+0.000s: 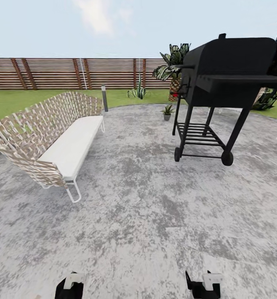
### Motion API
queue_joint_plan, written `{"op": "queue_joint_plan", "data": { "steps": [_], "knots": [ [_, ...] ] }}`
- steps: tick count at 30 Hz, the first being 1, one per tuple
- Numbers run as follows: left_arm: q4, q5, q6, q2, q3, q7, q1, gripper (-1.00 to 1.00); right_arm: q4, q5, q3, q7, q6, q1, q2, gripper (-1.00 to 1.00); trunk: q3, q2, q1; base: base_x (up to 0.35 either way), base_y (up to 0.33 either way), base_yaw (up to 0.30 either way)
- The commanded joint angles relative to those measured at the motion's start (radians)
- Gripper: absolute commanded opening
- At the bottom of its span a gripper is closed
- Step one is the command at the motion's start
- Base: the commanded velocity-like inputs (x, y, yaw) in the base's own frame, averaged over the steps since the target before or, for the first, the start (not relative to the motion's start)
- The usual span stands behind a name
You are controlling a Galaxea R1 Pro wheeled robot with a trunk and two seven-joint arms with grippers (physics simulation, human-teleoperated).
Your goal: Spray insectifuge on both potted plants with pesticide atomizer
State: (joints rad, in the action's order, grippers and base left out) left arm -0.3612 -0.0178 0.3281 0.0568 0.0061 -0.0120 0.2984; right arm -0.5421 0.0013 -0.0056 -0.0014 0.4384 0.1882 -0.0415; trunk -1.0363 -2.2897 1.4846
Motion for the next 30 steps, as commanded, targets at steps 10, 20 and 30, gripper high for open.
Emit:
{"op": "queue_joint_plan", "data": {
  "steps": [10, 20, 30],
  "knots": [
    [0.001, -0.002, 0.003, 0.0, 0.001, -0.002, 0.0, -1.0, 0.001, 0.0, -0.001, 0.0, 0.003, 0.001, 0.0, 1.0, -0.001, 0.0, 0.0, 0.339, 0.0, 0.0],
    [0.001, -0.002, 0.003, 0.0, 0.001, -0.002, -0.001, -1.0, 0.001, 0.0, -0.001, 0.0, 0.003, 0.0, 0.0, 1.0, -0.001, 0.0, 0.0, 0.339, 0.0, 0.0],
    [0.001, -0.002, 0.003, 0.0, 0.002, -0.002, -0.001, -1.0, 0.002, 0.0, -0.001, 0.0, 0.003, 0.001, 0.0, 1.0, -0.001, 0.0, 0.0, 0.339, 0.0, 0.0]
  ]
}}
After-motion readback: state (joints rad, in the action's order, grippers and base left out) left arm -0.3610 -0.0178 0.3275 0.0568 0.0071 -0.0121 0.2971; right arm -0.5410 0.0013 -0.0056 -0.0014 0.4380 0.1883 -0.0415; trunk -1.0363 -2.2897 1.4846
